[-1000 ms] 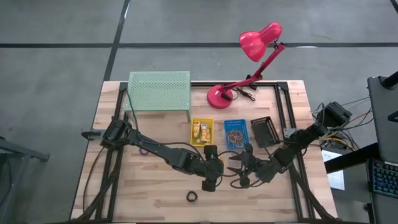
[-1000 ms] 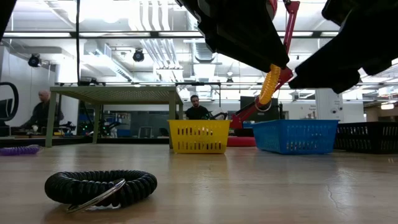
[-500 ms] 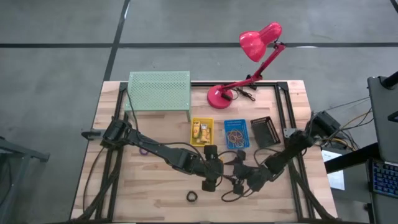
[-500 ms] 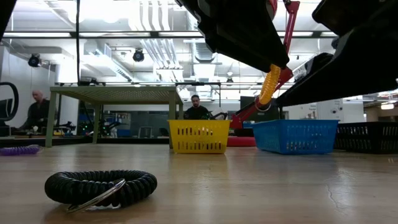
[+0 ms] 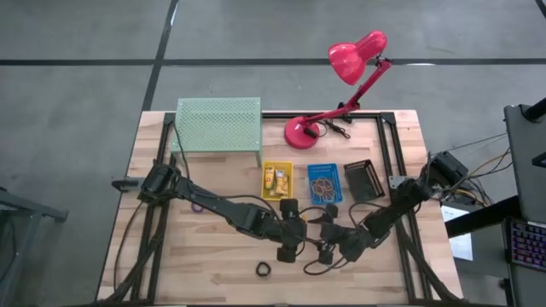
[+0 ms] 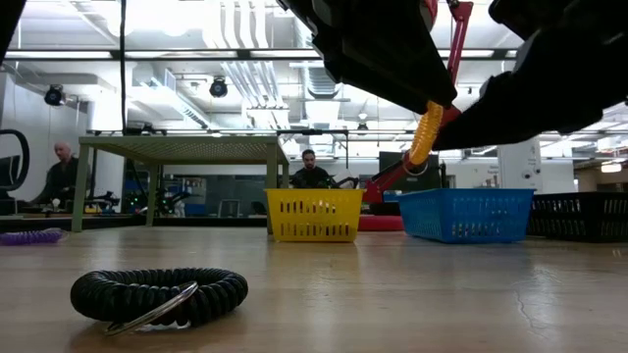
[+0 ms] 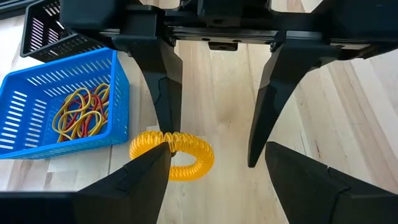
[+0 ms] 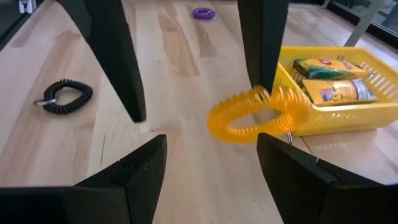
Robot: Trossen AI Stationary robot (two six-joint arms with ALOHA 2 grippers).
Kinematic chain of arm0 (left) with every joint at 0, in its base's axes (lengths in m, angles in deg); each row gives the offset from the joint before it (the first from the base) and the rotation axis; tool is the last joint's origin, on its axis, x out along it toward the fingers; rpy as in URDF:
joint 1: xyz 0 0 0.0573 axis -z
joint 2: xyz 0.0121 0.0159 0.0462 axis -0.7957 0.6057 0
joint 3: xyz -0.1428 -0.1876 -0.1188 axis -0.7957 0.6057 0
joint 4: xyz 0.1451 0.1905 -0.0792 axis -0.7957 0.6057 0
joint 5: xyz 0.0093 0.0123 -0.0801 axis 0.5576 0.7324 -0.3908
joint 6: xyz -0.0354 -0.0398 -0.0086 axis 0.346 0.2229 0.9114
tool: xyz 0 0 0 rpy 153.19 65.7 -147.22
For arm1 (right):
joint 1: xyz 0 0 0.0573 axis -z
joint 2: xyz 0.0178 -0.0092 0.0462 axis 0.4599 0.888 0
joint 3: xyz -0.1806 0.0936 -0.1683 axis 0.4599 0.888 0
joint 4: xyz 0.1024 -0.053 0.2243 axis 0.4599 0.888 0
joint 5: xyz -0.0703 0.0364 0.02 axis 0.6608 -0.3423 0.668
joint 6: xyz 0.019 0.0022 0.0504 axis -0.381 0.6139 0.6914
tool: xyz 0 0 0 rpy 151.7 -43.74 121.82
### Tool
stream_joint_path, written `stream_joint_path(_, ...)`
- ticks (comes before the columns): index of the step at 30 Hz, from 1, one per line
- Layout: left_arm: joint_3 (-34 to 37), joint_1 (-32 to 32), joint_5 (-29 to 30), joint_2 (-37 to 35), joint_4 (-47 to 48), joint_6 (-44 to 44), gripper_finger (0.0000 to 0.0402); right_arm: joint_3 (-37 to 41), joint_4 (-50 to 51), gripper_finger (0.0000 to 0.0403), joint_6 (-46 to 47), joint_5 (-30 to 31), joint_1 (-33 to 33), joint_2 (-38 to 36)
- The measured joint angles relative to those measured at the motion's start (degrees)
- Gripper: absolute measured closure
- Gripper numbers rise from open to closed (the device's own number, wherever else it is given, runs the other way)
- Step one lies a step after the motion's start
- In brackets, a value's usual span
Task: Pick & Place Office Desk Supplies
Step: Put the yellow spring keychain into the black basket
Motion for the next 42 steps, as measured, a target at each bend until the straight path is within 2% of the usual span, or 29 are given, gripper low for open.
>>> stream_joint_path(6,0.01,0.00,-0.09,0.00,-0.01,0.00,0.0135,-2.05,0.01,0.0156,-3.23,-0.06,0.15,0.39)
stream_joint_path(19,0.01,0.00,0.04,0.00,0.15,0.00,0.0135,-2.44,0.06,0.0183,-3.41,-0.59,1.21,0.76)
stream_joint_path(33,0.00,-0.02,0.07,0.00,-0.11,0.02,0.0135,-2.52,0.01,0.0257,-8.12,-0.40,1.29,0.76)
stream_joint_path(42,0.00,-0.02,0.09,0.00,-0.09,0.04,0.0135,-2.52,0.01,0.0299,-8.57,2.58,1.31,0.74)
